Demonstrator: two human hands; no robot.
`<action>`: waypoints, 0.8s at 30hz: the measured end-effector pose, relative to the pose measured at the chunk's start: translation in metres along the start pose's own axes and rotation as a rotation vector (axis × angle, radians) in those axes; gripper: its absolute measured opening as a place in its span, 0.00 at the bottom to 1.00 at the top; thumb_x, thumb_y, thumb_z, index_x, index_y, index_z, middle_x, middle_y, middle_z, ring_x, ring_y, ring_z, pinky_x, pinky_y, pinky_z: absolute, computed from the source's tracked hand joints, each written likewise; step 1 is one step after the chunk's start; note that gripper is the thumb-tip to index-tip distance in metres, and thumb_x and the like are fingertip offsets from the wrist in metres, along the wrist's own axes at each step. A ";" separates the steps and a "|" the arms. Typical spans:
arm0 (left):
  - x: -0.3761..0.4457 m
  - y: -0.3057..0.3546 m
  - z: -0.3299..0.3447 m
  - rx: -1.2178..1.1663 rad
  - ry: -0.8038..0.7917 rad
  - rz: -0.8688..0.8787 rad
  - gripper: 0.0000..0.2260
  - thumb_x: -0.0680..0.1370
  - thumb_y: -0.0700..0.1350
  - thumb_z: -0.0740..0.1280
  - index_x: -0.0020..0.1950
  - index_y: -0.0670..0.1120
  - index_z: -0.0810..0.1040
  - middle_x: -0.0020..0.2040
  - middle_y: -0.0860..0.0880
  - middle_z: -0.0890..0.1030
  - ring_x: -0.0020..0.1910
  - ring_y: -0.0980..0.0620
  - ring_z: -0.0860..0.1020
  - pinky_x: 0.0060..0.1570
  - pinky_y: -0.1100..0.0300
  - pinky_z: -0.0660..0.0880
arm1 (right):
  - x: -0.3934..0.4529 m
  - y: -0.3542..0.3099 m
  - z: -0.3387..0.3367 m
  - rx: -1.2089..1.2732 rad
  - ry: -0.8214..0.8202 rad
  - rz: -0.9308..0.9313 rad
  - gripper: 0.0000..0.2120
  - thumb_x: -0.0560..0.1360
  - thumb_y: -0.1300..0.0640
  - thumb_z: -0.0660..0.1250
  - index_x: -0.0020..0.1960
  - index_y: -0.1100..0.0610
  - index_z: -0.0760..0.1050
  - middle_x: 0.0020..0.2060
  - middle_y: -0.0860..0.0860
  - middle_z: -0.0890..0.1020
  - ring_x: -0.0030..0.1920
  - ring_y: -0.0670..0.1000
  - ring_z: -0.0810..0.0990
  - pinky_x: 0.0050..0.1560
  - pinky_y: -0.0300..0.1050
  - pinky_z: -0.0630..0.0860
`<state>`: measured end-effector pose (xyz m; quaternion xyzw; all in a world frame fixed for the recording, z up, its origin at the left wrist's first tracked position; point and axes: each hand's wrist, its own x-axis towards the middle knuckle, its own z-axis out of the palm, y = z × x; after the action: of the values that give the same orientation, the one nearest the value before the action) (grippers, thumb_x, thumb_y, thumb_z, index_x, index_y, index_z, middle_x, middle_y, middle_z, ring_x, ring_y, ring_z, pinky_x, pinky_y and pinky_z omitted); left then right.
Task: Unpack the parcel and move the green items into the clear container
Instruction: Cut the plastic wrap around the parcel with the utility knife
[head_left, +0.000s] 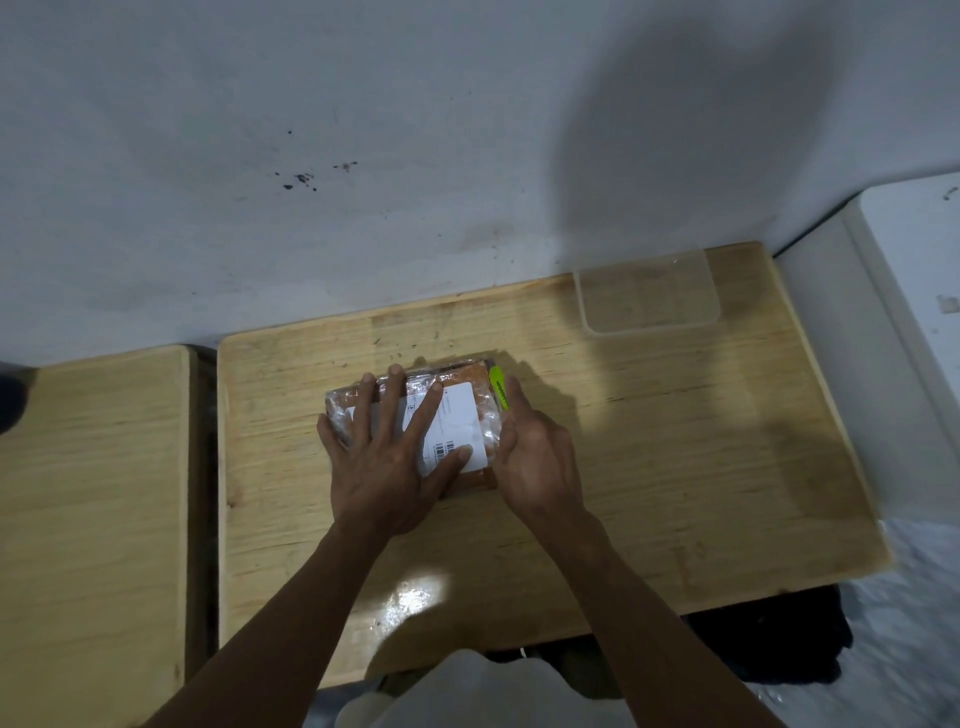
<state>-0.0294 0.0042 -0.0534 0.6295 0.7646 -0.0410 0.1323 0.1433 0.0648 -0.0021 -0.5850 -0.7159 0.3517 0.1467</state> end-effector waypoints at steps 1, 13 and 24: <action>0.000 0.000 0.000 0.000 0.000 -0.001 0.37 0.76 0.76 0.46 0.82 0.62 0.49 0.84 0.50 0.43 0.82 0.42 0.40 0.71 0.24 0.49 | 0.001 0.001 0.001 -0.011 -0.005 0.006 0.32 0.77 0.63 0.64 0.78 0.54 0.57 0.44 0.61 0.81 0.45 0.60 0.81 0.45 0.48 0.75; 0.001 0.001 0.000 -0.013 -0.007 -0.023 0.37 0.75 0.77 0.44 0.82 0.63 0.48 0.84 0.51 0.41 0.82 0.44 0.39 0.71 0.25 0.49 | -0.009 -0.009 0.003 -0.175 -0.088 0.091 0.33 0.77 0.59 0.61 0.78 0.50 0.50 0.50 0.59 0.78 0.50 0.62 0.80 0.46 0.52 0.75; 0.001 0.001 0.001 -0.048 0.000 -0.042 0.37 0.75 0.78 0.43 0.81 0.64 0.48 0.84 0.53 0.40 0.82 0.45 0.38 0.73 0.26 0.43 | -0.029 -0.021 -0.011 -0.228 -0.148 0.118 0.29 0.80 0.58 0.57 0.78 0.52 0.50 0.54 0.60 0.78 0.53 0.62 0.80 0.47 0.50 0.73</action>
<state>-0.0280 0.0048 -0.0545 0.6098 0.7785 -0.0257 0.1466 0.1428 0.0398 0.0253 -0.6116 -0.7243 0.3183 0.0053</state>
